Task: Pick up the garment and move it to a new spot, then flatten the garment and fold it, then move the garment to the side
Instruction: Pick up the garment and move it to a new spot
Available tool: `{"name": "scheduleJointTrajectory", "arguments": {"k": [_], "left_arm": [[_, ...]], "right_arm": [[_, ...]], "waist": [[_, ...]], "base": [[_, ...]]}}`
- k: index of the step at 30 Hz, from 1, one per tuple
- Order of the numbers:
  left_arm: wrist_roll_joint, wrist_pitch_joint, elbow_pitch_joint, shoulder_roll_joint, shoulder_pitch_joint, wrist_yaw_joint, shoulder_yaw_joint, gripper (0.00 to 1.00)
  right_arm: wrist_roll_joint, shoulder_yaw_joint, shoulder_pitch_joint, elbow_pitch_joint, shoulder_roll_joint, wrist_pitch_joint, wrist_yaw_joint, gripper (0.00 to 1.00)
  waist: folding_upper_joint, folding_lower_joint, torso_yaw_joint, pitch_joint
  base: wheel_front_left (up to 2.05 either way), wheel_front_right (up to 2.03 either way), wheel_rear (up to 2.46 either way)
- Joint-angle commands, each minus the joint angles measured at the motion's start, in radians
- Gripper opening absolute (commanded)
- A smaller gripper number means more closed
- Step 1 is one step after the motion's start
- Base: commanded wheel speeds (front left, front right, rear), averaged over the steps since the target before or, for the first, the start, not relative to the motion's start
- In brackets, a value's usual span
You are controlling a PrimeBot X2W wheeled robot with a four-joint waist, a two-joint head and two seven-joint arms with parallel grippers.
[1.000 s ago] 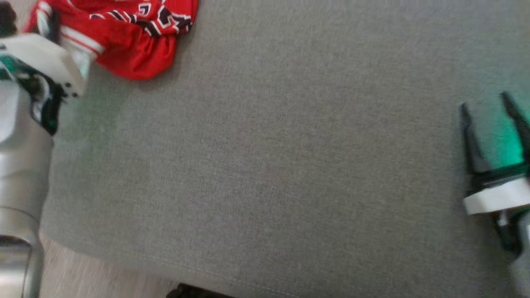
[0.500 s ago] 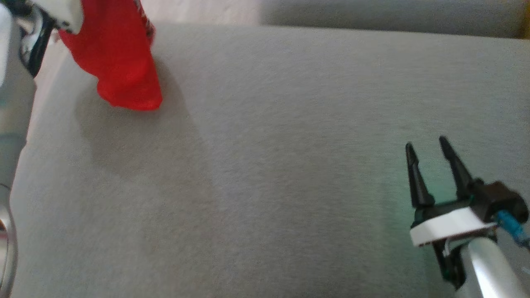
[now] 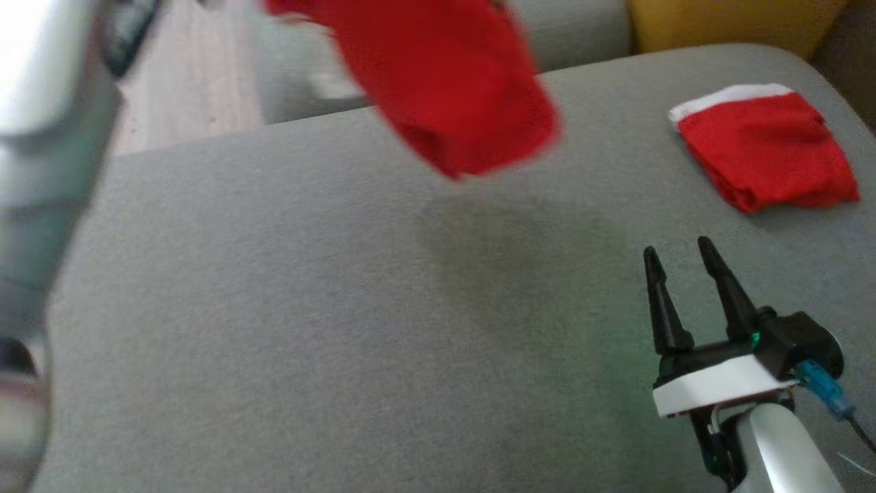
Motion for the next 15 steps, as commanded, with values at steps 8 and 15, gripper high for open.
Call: {"name": "scheduleJointTrajectory", "arguments": {"k": [8, 15], "left_arm": [[-0.097, -0.078, -0.105, -0.036, 0.449, 0.032, -0.104, 0.0], [-0.196, -0.166, -0.088, -0.115, 0.883, 0.167, -0.082, 1.0]], "right_arm": [[0.001, -0.006, -0.002, -0.035, 0.02, -0.011, 0.007, 1.0], [-0.004, -0.026, 0.052, -0.013, 0.031, -0.011, 0.007, 1.0]], "waist": [[-0.0001, 0.0002, 0.012, 0.055], [-0.0001, 0.0002, 0.06, 0.012]], "base": [[0.0, 0.0, 0.0], [0.0, 0.0, 0.0]]}}
